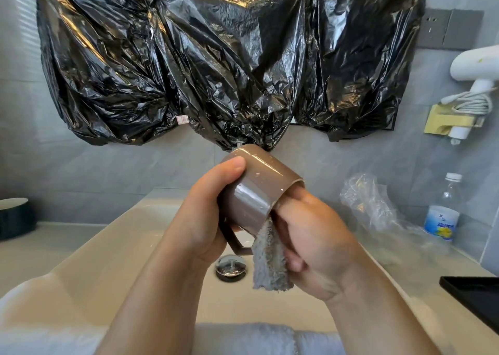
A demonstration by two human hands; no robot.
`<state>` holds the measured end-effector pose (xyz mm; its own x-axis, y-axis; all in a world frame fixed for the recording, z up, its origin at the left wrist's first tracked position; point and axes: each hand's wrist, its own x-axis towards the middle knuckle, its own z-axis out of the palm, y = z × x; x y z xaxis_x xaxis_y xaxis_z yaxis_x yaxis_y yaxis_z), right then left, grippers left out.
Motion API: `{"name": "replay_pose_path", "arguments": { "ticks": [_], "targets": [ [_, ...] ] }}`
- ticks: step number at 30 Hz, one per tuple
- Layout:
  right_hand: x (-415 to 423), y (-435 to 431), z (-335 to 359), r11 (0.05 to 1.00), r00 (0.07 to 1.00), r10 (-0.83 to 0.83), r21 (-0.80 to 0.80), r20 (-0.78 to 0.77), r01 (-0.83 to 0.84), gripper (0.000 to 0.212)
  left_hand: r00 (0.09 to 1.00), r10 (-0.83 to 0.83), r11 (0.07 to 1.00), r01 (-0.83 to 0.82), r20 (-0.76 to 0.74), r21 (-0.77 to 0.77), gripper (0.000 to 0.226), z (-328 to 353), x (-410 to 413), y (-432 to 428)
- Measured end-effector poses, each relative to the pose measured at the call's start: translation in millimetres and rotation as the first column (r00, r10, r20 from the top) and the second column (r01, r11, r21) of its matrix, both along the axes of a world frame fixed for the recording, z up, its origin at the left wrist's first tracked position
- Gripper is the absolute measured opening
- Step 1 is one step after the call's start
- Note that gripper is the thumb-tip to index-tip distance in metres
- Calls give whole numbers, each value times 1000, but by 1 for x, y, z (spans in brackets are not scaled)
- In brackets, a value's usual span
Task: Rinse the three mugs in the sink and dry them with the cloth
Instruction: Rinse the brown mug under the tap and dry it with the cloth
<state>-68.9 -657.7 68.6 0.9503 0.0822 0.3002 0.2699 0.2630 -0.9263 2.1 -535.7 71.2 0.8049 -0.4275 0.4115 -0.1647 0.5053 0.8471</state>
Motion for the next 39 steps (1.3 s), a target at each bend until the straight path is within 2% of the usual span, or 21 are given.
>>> {"name": "replay_pose_path", "arguments": {
  "ticks": [1, 3, 5, 7, 9, 12, 13, 15, 18, 20, 23, 25, 26, 27, 29, 31, 33, 34, 36, 38, 39],
  "targets": [
    [-1, 2, -2, 975, 992, -121, -184, 45, 128, 17, 1000, -16, 1000, 16, -23, -4, 45, 0, 1, 2],
    [0, 0, -5, 780, 925, -292, -499, 243, 377, 24, 997, -28, 1000, 29, -69, 2, 28, 0, 0, 1],
    [1, -5, -5, 559, 833, -337, -619, 439, 552, 23, 994, -11, 999, 14, -108, 29, 27, -1, -1, -1],
    [2, -8, -6, 443, 776, -348, -637, 526, 631, 23, 993, 2, 1000, 1, -118, 31, 26, -1, -2, -3],
    [4, -8, -8, 456, 787, -340, -641, 515, 617, 28, 994, 12, 1000, -12, -106, 9, 25, 0, -1, -4],
    [2, -7, -5, 737, 899, -279, -525, 338, 426, 33, 998, -20, 1000, 19, -66, -11, 28, 0, 1, 2],
    [0, -8, -3, 791, 928, -233, -499, 292, 355, 32, 998, -34, 999, 34, -51, -2, 31, -1, 2, 4],
    [-3, -10, -1, 782, 951, -163, -554, 263, 287, 27, 999, -46, 998, 47, -17, 36, 35, -3, 2, 8],
    [1, -18, -2, 740, 942, -133, -602, 307, 300, 16, 996, -28, 998, 23, 84, 63, 34, -5, 1, 2],
    [4, -20, -1, 793, 951, -71, -561, 302, 237, 18, 989, 3, 999, -11, 151, 52, 37, -6, 0, -3],
    [5, -16, 2, 925, 953, 120, -379, 278, -6, 20, 973, 35, 998, -47, 230, 47, 55, -6, -1, -5],
    [5, -18, 2, 956, 965, 97, -292, 244, -22, 23, 956, 42, 992, -76, 291, 105, 62, -4, 0, -2],
    [5, -20, 1, 946, 977, 7, -319, 214, 63, 23, 946, 46, 984, -98, 320, 150, 61, -3, 0, 1],
    [5, -23, -1, 892, 972, -120, -407, 203, 195, 23, 943, 42, 975, -110, 330, 192, 59, -1, 0, 3],
    [3, -23, -1, 658, 927, -297, -654, 230, 373, 21, 957, 2, 965, -79, 291, 251, 62, 2, -2, 8],
    [-1, -18, 2, 441, 916, -278, -808, 290, 390, 25, 981, -65, 969, 18, 185, 247, 55, 3, -4, 10],
    [-10, -11, 5, 283, 905, -254, -869, 341, 407, 29, 993, -113, 975, 104, 34, 197, 41, 3, -6, 9],
    [-14, -10, 6, 260, 892, -258, -862, 372, 435, 27, 993, -115, 978, 117, -26, 175, 35, 3, -6, 8],
    [-17, -11, 7, 302, 880, -249, -831, 404, 467, 16, 992, -86, 981, 100, -93, 166, 26, 1, -5, 5],
    [-17, -10, 8, 370, 901, -239, -824, 363, 430, 15, 993, -58, 979, 76, -99, 190, 26, 1, -5, 3],
    [-15, -10, 8, 346, 910, -229, -844, 346, 409, 19, 995, -49, 978, 66, -89, 197, 29, 2, -5, 3]
  ]
}}
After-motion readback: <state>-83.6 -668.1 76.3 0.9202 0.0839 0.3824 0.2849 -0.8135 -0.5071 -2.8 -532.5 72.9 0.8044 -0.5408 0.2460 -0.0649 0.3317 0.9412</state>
